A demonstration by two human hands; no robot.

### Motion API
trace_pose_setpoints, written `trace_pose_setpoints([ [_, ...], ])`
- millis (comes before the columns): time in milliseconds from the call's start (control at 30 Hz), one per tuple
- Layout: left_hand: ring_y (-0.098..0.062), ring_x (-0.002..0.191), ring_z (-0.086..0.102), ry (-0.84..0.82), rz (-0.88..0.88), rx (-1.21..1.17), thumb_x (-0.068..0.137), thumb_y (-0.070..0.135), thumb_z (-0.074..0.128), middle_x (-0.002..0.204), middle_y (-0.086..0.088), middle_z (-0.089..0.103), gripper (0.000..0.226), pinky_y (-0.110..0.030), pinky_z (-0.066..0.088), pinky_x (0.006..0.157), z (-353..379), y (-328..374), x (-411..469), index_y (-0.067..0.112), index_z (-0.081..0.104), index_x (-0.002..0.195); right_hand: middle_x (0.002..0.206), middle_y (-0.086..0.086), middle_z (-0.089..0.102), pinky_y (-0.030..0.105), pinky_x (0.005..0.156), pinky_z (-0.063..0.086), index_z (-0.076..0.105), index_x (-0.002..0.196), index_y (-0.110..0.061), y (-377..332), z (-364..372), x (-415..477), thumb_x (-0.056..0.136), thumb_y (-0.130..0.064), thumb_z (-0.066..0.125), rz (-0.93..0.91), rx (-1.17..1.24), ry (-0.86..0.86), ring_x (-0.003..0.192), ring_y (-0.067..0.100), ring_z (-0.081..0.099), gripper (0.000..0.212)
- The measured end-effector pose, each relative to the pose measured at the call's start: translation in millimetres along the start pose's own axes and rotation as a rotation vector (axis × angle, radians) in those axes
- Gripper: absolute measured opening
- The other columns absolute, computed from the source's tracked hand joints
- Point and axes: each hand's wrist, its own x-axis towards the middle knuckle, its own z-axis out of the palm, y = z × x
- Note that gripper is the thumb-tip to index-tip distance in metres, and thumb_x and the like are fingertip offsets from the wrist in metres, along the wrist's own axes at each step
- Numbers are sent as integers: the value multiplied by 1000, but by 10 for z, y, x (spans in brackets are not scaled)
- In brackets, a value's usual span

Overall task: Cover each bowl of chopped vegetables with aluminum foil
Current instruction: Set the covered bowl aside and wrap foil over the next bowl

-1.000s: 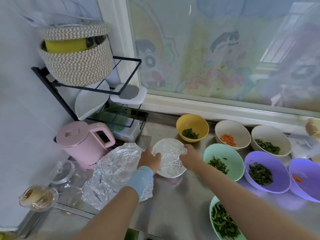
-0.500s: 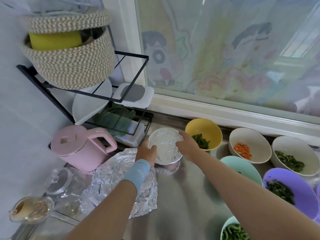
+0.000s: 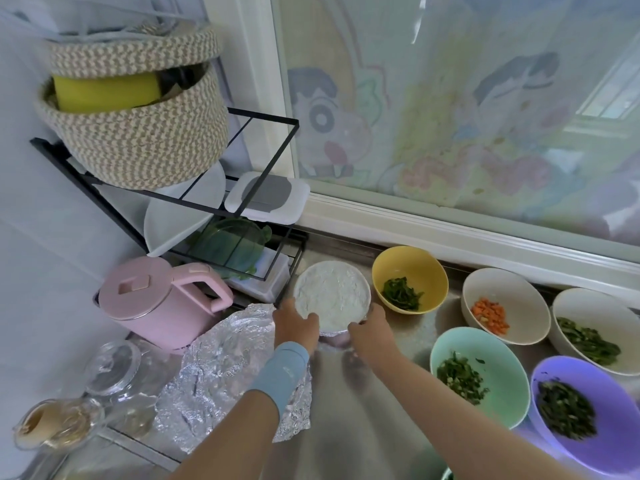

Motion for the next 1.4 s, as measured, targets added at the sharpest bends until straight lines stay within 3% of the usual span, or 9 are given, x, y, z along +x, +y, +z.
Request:
trace_pose_setpoints([
  [133,-33,113,57,-50,62,-91,85,16,52,135,-8,49,53,-49,52,93,-19,120,114,15,44,138,126,3,57,30,84,49,36,139,-18,-90,3,145,86,-4,54,-39,233,14,108,20,55,58],
  [267,-25,95,62,-107,129,-153,85,11,52,107,2,65,21,-31,49,71,-19,223,210,19,54,105,119,10,59,46,92,54,41,129,-16,-244,-26,315,82,-10,55,-7,350,-1,100,28,62,49],
  [500,-36,88,67,-105,19,-434,70,15,53,91,-6,67,24,-56,57,82,106,216,398,27,60,89,128,8,52,34,76,53,37,141,-22,-376,101,346,83,2,50,173,693,-27,101,25,61,65],
  [567,-37,89,68,-108,14,-448,67,20,53,90,-6,68,24,-58,55,85,128,251,449,26,60,90,117,9,59,32,69,48,50,122,-21,-386,126,393,77,-1,49,120,685,-50,97,27,63,49],
  [633,-32,86,67,-104,1,-485,71,19,54,86,1,67,19,-55,55,88,79,372,404,31,57,85,97,7,62,32,64,44,54,95,-23,-394,129,481,72,-1,48,55,626,-65,86,27,61,32],
  [867,-26,87,61,-66,-10,-317,88,21,55,90,7,60,18,-50,55,86,-1,411,335,24,48,104,113,6,51,28,74,52,42,128,-12,-381,-110,411,89,2,51,-56,377,-165,90,20,55,42],
  [1033,-30,80,57,-43,125,-67,90,9,47,88,-10,58,20,-30,40,66,-25,428,-84,8,54,109,99,3,59,32,80,51,59,108,-17,-287,-349,211,94,-6,52,-225,-51,-280,85,21,58,19],
  [1200,-22,102,57,-275,150,149,93,23,46,126,-3,56,41,-31,44,87,67,312,-460,21,44,134,124,-5,63,26,96,46,67,122,-18,-100,-787,-230,89,5,41,-434,-761,-489,115,14,59,47],
  [1400,-21,105,59,-516,213,353,91,27,47,132,1,57,43,-33,47,95,339,19,-937,27,49,133,140,-8,52,31,105,41,58,130,-35,442,-963,-818,79,3,42,-240,-1100,-733,129,15,47,66],
])
